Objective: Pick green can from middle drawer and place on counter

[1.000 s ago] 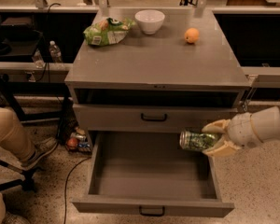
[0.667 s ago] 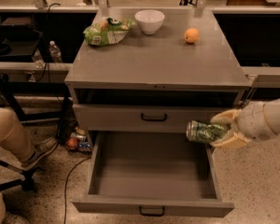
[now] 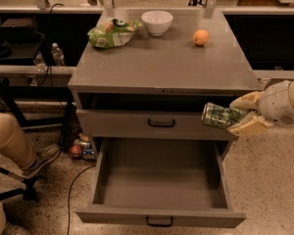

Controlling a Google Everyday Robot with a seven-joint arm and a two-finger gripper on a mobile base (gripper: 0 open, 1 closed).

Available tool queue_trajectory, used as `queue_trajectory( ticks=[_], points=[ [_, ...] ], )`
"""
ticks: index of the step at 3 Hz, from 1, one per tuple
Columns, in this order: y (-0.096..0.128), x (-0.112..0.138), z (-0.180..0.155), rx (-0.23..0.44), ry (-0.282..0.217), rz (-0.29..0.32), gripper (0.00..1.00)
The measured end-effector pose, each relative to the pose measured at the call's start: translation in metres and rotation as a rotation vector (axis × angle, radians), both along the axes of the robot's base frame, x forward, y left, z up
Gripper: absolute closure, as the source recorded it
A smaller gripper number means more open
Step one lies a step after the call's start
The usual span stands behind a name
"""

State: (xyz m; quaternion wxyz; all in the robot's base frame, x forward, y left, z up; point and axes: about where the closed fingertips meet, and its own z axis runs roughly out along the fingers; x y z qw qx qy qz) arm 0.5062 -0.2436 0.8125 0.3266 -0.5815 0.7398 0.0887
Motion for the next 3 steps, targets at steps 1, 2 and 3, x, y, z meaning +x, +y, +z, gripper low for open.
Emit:
queue_trajectory(
  ticks=[1,2,3],
  points=[
    [0.0,0.0,0.0,0.0,0.0,0.0,1.0],
    [-0.002,0.007,0.007,-0.013,-0.002,0.005,1.0],
    [-0.011,0.026,0.028,-0.007,-0.005,-0.009,1.0]
  ],
)
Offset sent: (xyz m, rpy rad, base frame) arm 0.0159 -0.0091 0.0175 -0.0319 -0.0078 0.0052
